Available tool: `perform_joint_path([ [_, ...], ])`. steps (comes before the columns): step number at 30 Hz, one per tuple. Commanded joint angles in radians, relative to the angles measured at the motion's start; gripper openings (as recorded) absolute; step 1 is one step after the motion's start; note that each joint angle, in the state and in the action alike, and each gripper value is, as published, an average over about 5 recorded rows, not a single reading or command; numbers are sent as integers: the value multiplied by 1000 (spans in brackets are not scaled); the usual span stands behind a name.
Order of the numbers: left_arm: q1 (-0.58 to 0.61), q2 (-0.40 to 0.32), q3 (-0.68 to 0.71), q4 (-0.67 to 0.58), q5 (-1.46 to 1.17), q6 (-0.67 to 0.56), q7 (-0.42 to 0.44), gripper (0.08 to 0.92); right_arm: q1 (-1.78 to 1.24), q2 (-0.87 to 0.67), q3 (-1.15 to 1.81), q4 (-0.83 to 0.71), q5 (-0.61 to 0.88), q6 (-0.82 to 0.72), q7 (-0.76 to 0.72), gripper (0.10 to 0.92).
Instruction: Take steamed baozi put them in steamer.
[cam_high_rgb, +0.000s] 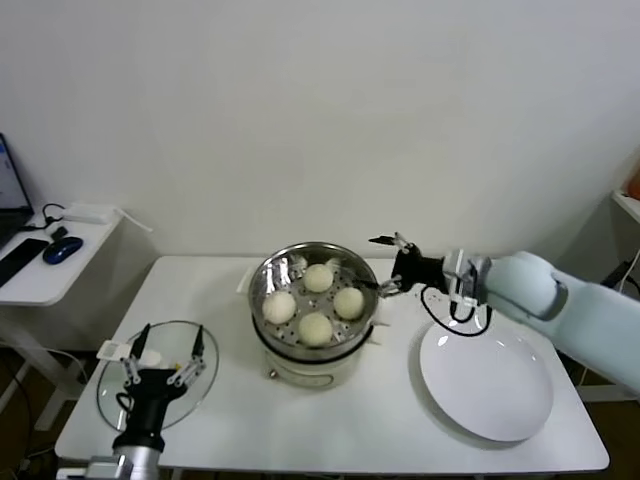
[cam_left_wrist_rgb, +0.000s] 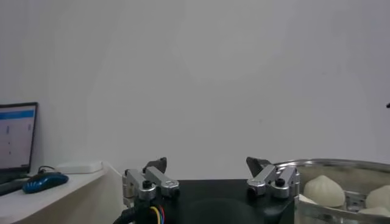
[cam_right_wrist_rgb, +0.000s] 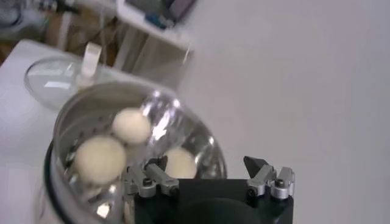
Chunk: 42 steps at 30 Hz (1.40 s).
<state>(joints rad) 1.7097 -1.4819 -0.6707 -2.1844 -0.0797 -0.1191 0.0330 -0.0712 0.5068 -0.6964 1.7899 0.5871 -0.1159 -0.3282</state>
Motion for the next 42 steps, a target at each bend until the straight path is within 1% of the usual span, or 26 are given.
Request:
perform_joint_path([
  [1,7,-18,-2,1,7,-11,-1,823,-1176,239,1184,109,-212,135,139,823],
  [5,5,-22,-8,8,5,-12,-1,823,-1253,399,1262,112,-251,193,122,823],
  [9,0,-22,-14,16,1,-12,0,823,-1318,524,1309,104,-257,246,100,823],
  [13,-7,-22,-19,28,-3,-11,2,823,-1374,620,1329,100,-267,285,75,823],
  [19,-11,-23,-25,37,-7,-11,7,823,-1426,722,1328,96,-261,308,57,823],
  [29,-12,-23,-40,43,-12,-6,18,823,-1480,828,1303,94,-276,349,55,823],
  [42,-4,-19,-60,50,-25,1,33,823,-1515,864,1302,102,-282,379,55,823],
])
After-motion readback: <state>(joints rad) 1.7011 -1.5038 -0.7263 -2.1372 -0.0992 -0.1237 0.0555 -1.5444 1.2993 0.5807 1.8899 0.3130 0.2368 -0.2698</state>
